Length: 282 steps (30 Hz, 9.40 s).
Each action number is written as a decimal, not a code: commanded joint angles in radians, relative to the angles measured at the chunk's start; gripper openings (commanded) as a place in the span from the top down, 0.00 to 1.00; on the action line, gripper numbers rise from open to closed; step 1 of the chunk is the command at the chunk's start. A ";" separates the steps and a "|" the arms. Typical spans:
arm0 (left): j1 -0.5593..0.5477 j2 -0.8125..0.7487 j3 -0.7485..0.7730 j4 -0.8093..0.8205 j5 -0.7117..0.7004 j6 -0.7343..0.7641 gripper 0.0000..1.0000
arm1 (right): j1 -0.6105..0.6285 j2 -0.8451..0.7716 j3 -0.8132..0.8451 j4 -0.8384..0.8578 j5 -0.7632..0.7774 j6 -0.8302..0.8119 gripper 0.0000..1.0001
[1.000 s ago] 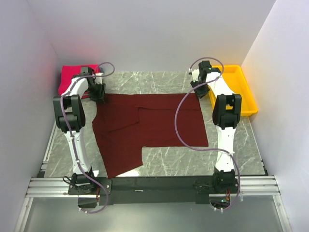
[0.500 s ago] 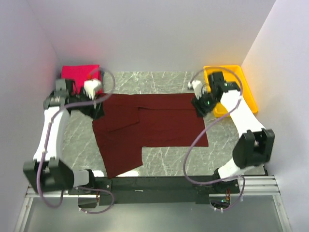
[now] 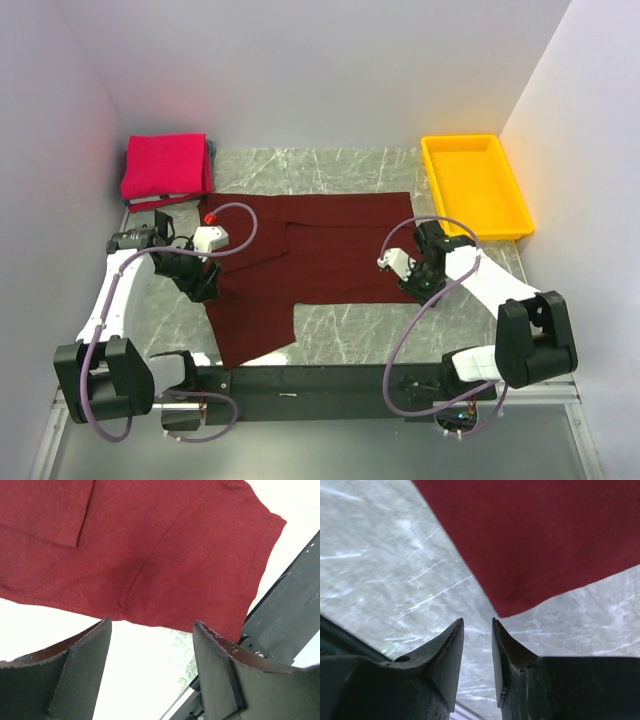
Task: Fold and stack the t-shirts
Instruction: Fold the tshirt
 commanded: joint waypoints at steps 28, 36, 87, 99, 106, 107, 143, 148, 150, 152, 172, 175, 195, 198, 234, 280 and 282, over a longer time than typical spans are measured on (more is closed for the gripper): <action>0.003 -0.022 -0.059 -0.004 -0.022 0.142 0.39 | 0.083 0.057 -0.166 0.303 0.187 -0.021 0.84; -0.237 -0.120 -0.229 0.109 -0.211 0.149 0.54 | 0.083 0.057 -0.104 0.271 0.175 0.028 1.00; -0.261 0.077 0.068 -0.018 -0.275 0.147 0.99 | -0.068 0.014 0.190 -0.007 -0.014 -0.119 1.00; -0.175 0.317 0.322 -0.006 -0.215 0.119 0.99 | -0.093 0.197 0.374 -0.015 -0.012 -0.139 1.00; -0.163 0.433 0.431 0.030 -0.238 0.103 0.99 | -0.110 0.295 0.453 -0.004 -0.001 -0.145 1.00; -0.159 0.462 0.444 0.040 -0.239 0.092 0.99 | -0.111 0.304 0.466 -0.003 0.002 -0.144 1.00; -0.158 0.802 0.743 0.102 -0.267 0.001 0.99 | -0.124 0.626 0.759 -0.039 0.051 -0.107 1.00; -0.158 0.826 0.763 0.102 -0.272 0.000 0.99 | -0.125 0.645 0.770 -0.033 0.058 -0.105 1.00; -0.158 0.832 0.774 0.096 -0.276 0.003 0.99 | -0.125 0.655 0.781 -0.038 0.057 -0.101 1.00; -0.158 0.840 0.777 0.099 -0.284 0.007 0.99 | -0.125 0.663 0.793 -0.041 0.058 -0.099 1.00; -0.156 0.872 0.774 0.142 -0.319 -0.014 0.99 | -0.128 0.743 0.885 -0.021 0.097 -0.038 0.97; -0.149 0.871 0.769 0.178 -0.324 -0.069 0.88 | -0.134 0.746 0.905 -0.016 0.103 0.030 0.79; 0.120 0.684 0.487 0.134 -0.132 -0.272 0.46 | -0.217 0.643 0.749 -0.164 -0.103 0.462 0.53; 0.123 0.691 0.448 0.165 -0.140 -0.286 0.45 | -0.217 0.666 0.735 -0.130 -0.095 0.490 0.53; 0.258 0.371 0.152 0.022 0.014 -0.139 0.49 | -0.249 0.435 0.621 -0.135 -0.181 0.416 0.56; 0.075 0.455 -0.009 0.310 -0.078 -0.310 0.54 | 0.608 0.764 0.646 0.568 -0.399 1.447 0.55; 0.075 0.452 -0.012 0.318 -0.081 -0.310 0.54 | 0.610 0.777 0.657 0.568 -0.411 1.453 0.55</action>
